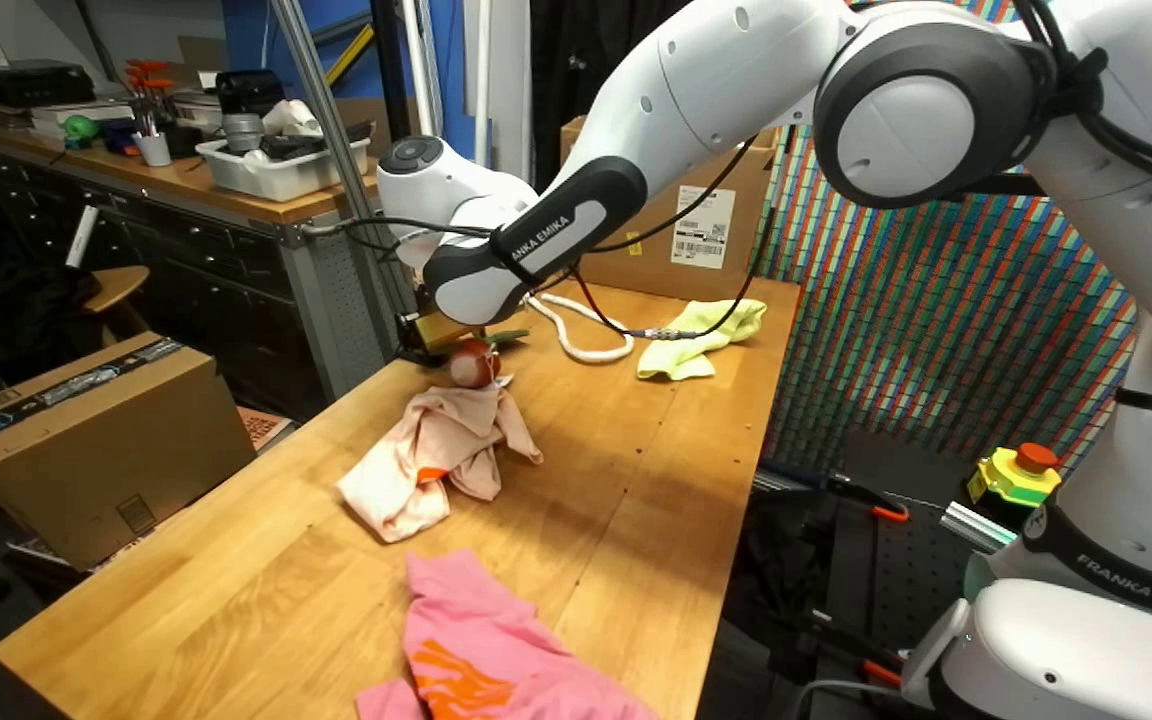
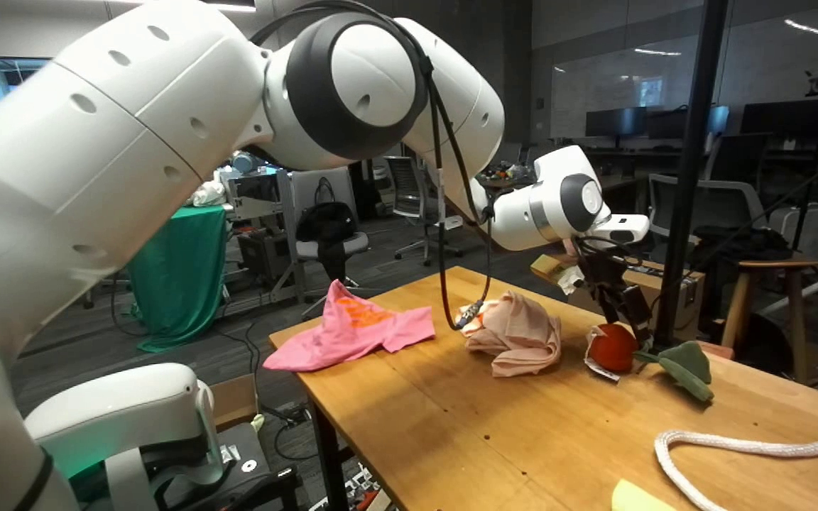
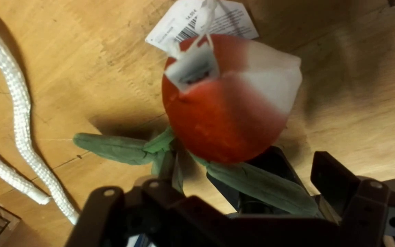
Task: Separate the things on the heap
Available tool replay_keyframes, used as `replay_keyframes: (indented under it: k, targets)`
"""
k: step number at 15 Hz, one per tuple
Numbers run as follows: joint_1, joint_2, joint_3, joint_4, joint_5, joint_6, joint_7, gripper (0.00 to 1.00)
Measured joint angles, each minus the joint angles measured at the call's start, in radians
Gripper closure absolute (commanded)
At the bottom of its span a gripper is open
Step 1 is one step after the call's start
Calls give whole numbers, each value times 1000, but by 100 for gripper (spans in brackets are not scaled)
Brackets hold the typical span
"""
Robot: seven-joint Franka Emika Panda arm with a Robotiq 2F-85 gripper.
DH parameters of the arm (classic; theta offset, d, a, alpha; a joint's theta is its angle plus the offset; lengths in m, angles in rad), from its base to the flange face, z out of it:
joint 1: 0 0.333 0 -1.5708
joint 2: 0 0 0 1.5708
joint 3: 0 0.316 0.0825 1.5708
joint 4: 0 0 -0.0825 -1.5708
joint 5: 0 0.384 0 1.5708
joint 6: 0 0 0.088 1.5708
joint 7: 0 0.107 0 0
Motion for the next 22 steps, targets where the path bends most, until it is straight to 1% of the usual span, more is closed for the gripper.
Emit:
replay_keyframes:
  k: [5, 12, 13, 14, 15, 17, 22]
  targets:
    - [0, 32, -16, 32, 1, -18, -10, 0]
    - [0, 50, -17, 52, 24, -41, -25, 0]
    - [0, 51, -17, 53, 29, -45, -26, 25]
    - [0, 51, -17, 54, 33, -50, -27, 27]
    - [1, 51, -17, 55, 36, -55, -28, 34]
    - [1, 53, -17, 56, 39, -63, -28, 51]
    - [0, 54, -17, 64, 45, -88, -28, 88]
